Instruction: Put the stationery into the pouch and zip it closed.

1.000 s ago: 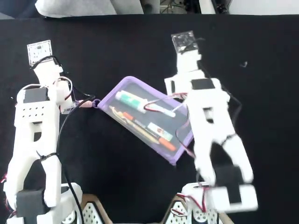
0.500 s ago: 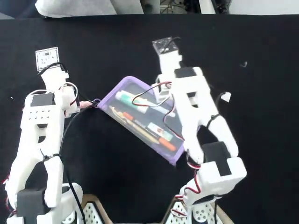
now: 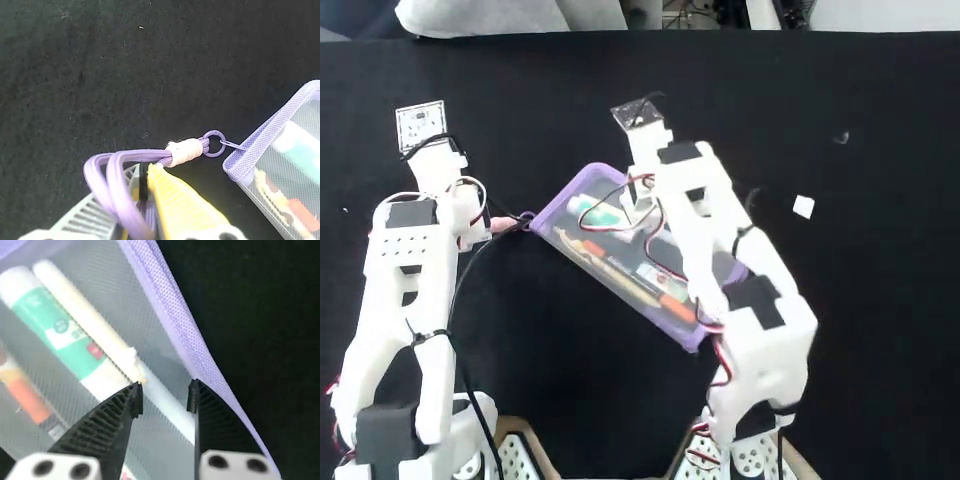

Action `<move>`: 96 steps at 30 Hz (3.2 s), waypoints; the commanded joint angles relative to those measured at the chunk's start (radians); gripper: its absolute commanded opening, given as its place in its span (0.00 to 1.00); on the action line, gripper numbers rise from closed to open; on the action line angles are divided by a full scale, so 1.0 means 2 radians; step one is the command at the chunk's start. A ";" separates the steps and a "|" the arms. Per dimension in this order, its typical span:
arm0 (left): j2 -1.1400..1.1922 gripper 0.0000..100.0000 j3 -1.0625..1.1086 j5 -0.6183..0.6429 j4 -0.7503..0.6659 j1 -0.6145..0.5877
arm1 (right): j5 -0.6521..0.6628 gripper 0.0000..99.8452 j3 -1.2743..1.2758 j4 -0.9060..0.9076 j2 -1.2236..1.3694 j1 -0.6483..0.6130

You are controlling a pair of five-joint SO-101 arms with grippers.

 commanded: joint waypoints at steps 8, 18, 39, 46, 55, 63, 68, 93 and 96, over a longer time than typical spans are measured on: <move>-0.012 0.03 -0.010 0.000 -0.006 -0.040 | -0.028 0.16 -0.320 0.230 0.241 0.023; -0.012 0.03 -0.036 -0.086 0.033 -0.144 | -0.042 0.16 -0.501 0.319 0.353 0.023; -0.011 0.03 -0.178 -0.304 0.200 -0.323 | -0.044 0.16 -0.494 0.318 0.349 0.025; -0.008 0.03 -0.178 -0.354 0.199 -0.372 | -0.045 0.16 -0.494 0.318 0.349 0.025; -0.007 0.03 -0.178 -0.358 0.203 -0.348 | -0.045 0.16 -0.494 0.318 0.350 0.025; -0.012 0.12 -0.155 -0.332 0.202 -0.244 | -0.042 0.16 -0.494 0.318 0.350 0.023; -0.012 0.31 -0.156 -0.315 0.199 -0.196 | -0.041 0.16 -0.494 0.318 0.350 0.022; -0.012 0.37 -0.463 -0.197 0.355 -0.178 | -0.025 0.16 -0.518 0.319 0.307 0.031; -0.012 0.37 -0.486 -0.197 0.375 -0.181 | -0.025 0.16 -0.494 0.319 0.259 0.037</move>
